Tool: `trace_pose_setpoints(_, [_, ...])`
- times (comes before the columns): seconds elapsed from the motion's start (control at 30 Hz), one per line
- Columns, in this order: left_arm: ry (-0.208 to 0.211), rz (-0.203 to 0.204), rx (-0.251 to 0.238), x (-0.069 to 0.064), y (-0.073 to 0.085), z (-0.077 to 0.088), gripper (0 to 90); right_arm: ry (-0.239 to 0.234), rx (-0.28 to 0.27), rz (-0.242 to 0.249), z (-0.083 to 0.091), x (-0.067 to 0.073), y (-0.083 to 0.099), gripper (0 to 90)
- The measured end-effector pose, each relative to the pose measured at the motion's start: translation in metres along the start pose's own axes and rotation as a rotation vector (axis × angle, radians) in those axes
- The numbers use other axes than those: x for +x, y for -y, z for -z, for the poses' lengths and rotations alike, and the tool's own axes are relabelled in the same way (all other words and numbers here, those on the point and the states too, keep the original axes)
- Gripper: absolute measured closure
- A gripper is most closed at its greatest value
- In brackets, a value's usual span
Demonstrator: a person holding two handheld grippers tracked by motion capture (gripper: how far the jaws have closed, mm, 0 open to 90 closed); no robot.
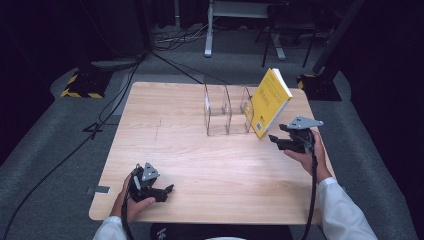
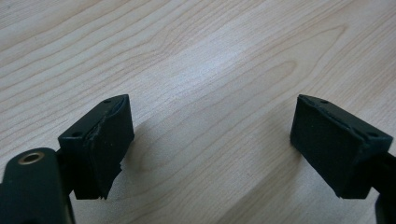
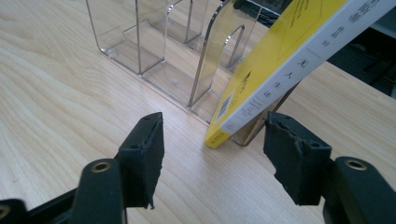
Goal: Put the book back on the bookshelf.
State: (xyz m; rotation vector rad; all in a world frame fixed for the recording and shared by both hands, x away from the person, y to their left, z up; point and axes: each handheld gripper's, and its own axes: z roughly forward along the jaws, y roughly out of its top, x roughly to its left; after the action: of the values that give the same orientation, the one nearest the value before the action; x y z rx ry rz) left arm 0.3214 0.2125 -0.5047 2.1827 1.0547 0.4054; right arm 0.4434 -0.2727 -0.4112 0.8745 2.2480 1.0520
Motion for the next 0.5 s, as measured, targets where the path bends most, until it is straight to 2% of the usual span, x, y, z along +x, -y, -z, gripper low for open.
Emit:
trace_pose_setpoints(0.33, [0.000, -0.001, 0.000, 0.000, 0.000, 0.000, 14.0, -0.017, 0.029, 0.012, 0.010, 0.004, 0.012, 33.9])
trace_pose_setpoints(0.37, [0.000, -0.001, 0.000, 0.000, 0.000, 0.000, 14.0, -0.006, 0.023, 0.020, 0.012, 0.004, 0.013, 34.1])
trace_pose_setpoints(0.5, [0.000, 0.000, 0.000, 0.000, 0.000, 0.000, 14.0, -0.016, 0.022, 0.033, 0.018, 0.008, 0.020, 33.0])
